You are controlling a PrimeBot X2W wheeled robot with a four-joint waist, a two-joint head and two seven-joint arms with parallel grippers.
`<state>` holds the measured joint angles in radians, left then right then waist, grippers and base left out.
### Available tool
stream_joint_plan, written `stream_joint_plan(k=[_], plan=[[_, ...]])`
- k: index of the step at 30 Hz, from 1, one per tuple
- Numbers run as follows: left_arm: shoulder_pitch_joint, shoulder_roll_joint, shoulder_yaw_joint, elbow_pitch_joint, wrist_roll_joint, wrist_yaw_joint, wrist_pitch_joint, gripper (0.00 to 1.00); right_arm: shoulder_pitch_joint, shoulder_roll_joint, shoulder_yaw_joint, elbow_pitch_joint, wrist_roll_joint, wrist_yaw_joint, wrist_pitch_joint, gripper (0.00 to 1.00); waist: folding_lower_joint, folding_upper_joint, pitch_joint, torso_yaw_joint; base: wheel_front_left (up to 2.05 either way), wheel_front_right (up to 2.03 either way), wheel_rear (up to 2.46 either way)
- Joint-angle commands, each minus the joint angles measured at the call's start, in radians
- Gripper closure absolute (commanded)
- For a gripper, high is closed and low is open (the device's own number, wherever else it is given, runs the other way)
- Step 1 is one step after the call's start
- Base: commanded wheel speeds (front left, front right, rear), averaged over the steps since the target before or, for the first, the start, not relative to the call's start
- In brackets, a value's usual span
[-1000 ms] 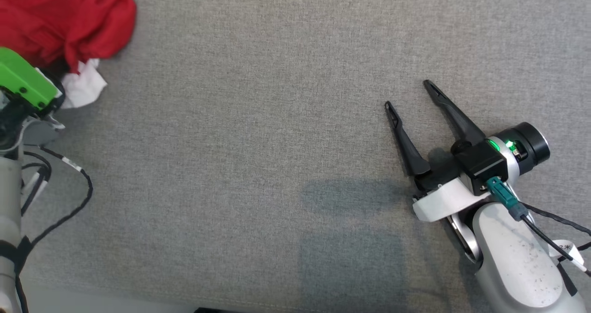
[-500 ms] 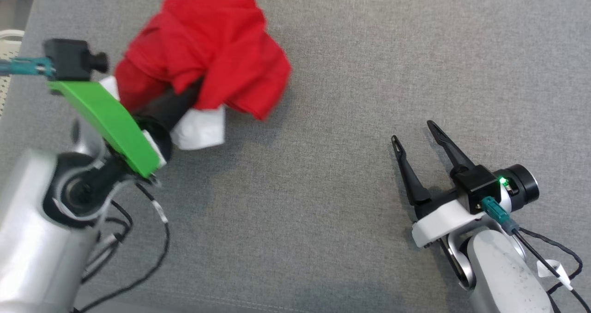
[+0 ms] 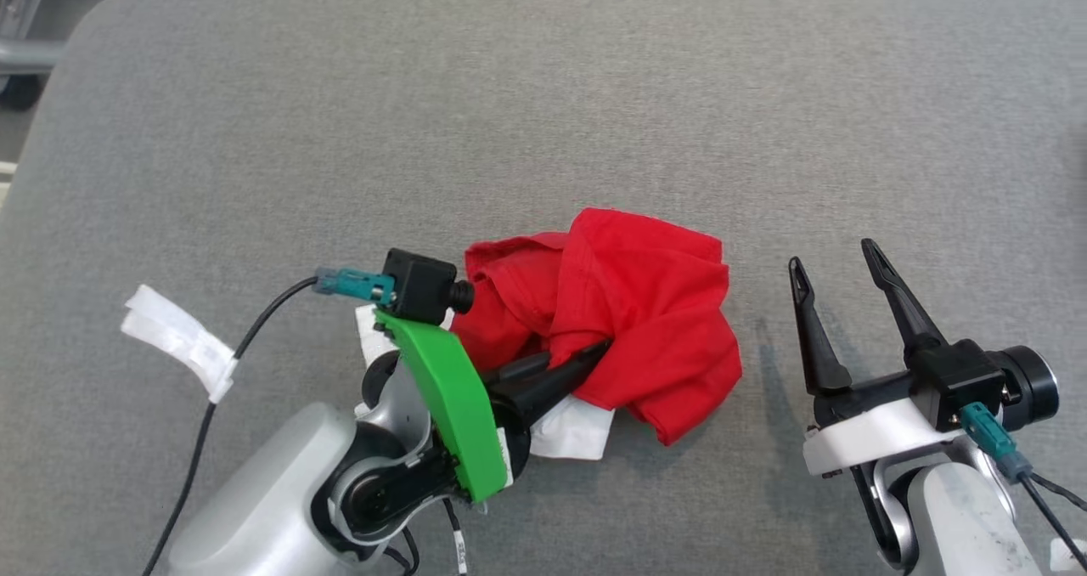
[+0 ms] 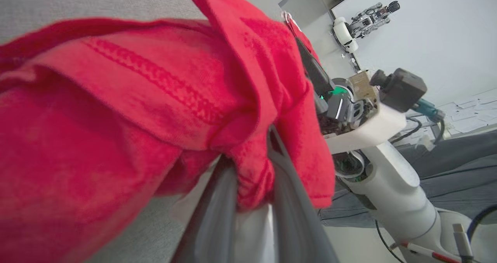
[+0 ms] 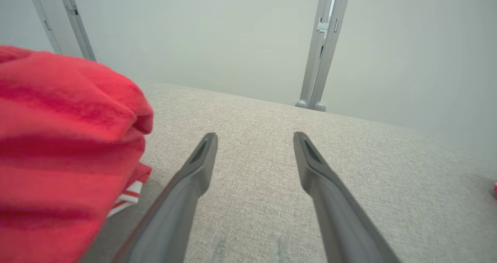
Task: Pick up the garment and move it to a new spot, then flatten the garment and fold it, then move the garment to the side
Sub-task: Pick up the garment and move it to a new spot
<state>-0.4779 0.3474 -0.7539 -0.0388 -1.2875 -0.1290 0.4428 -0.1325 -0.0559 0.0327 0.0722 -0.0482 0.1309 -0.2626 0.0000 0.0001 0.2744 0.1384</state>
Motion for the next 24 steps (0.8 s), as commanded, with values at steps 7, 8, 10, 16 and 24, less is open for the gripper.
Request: stream_joint_plan(k=[7,8,10,16,24], plan=[[-0.155,-0.106,-0.015,0.299,0.122,-0.003,-0.102,0.07,0.017,0.004,0.029,-0.073,0.044,0.0,-0.003,0.0,0.0,-0.0001,0.038,-0.198,0.0,0.0,0.0],[-0.171,-0.117,-0.023,0.341,0.142,-0.003,-0.11,0.0,0.02,0.005,0.038,-0.076,0.05,0.0,-0.003,0.0,0.0,-0.0001,0.042,-0.21,0.0,0.0,0.0],[-0.2,-0.14,-0.032,0.397,0.156,-0.003,-0.13,0.0,0.028,0.005,0.059,-0.079,0.059,0.0,-0.003,0.0,0.0,-0.0001,0.05,-0.231,0.0,0.0,0.0],[-0.267,-0.139,-0.066,0.48,0.261,0.012,-0.186,0.0,0.06,0.005,0.154,-0.057,0.026,0.0,-0.003,0.0,0.0,-0.0001,0.053,-0.236,0.0,0.0,0.0],[-0.223,-0.082,-0.075,0.338,0.341,0.07,-0.258,0.0,0.032,0.004,0.233,-0.001,-0.015,0.0,-0.002,0.0,0.0,-0.0001,0.035,-0.156,0.0,0.0,0.0]])
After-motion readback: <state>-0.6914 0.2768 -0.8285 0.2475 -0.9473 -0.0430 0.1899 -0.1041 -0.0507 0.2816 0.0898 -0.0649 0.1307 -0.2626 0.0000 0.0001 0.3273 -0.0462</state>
